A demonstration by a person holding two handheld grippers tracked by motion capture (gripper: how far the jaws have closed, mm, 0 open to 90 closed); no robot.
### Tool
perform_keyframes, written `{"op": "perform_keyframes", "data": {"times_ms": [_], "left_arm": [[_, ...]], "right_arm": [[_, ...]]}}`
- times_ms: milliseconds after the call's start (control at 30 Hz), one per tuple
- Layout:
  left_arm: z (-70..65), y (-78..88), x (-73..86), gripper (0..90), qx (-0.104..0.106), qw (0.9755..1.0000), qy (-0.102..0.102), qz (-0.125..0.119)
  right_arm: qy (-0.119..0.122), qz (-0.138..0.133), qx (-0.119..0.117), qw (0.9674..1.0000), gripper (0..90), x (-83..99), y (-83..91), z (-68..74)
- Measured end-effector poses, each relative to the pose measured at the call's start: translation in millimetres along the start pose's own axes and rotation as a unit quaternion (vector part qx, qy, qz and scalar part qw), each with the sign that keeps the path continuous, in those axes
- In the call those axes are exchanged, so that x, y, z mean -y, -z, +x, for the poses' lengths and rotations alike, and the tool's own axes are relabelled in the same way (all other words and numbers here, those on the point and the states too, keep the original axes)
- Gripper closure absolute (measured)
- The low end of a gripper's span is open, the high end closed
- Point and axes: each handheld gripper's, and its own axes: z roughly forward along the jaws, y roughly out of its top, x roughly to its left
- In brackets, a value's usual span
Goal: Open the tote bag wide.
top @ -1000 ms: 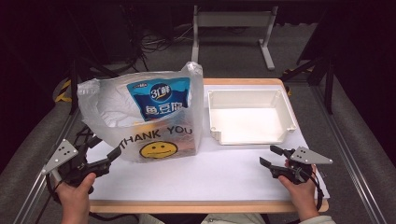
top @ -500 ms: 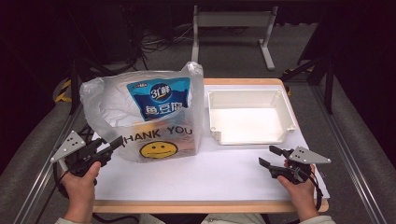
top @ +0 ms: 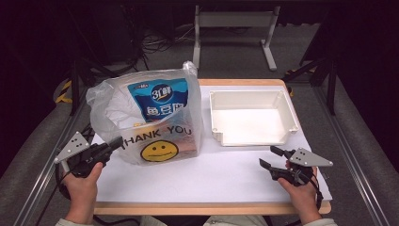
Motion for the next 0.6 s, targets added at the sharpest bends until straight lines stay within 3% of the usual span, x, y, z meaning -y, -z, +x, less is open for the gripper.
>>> {"op": "perform_keyframes", "data": {"times_ms": [300,600], "left_arm": [[1.0,-1.1,-2.0,89.3,0.006,1.0,0.001,-0.004],[2.7,-3.7,-2.7,89.2,0.018,0.9998,-0.004,-0.002]], "right_arm": [[0.047,0.008,-0.036,0.9982,35.2,-41.5,-12.3,28.1],[0.043,0.014,-0.055,0.9974,35.0,-75.7,-36.1,46.7]]}}
